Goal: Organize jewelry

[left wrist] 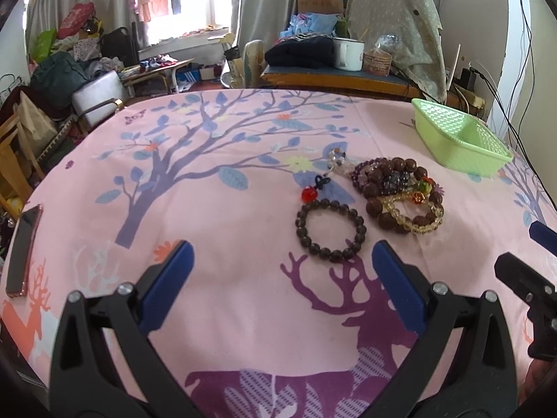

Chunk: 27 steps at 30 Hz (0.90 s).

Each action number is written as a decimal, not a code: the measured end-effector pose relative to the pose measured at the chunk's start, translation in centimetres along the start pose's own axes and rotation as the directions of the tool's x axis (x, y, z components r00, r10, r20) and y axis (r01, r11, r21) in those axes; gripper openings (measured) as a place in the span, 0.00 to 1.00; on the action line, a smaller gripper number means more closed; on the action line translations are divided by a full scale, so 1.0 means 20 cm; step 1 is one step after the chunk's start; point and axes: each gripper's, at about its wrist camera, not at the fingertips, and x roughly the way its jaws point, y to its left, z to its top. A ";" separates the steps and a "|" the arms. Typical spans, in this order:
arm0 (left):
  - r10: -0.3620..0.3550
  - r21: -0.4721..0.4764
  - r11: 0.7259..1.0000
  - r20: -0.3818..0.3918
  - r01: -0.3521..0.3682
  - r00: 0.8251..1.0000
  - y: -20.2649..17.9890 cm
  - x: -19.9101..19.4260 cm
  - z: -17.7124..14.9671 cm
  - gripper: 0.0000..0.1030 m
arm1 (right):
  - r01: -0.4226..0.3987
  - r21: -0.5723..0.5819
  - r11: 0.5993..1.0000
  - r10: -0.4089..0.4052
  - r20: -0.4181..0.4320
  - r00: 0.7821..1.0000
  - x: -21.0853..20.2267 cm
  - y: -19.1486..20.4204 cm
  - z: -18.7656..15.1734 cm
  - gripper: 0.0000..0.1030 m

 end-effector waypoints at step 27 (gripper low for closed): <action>-0.321 0.183 0.919 -0.169 0.350 0.932 -0.13 0.29 0.34 0.55 | -0.263 -0.053 0.963 0.248 -0.191 0.950 0.44 -0.14 0.33 0.00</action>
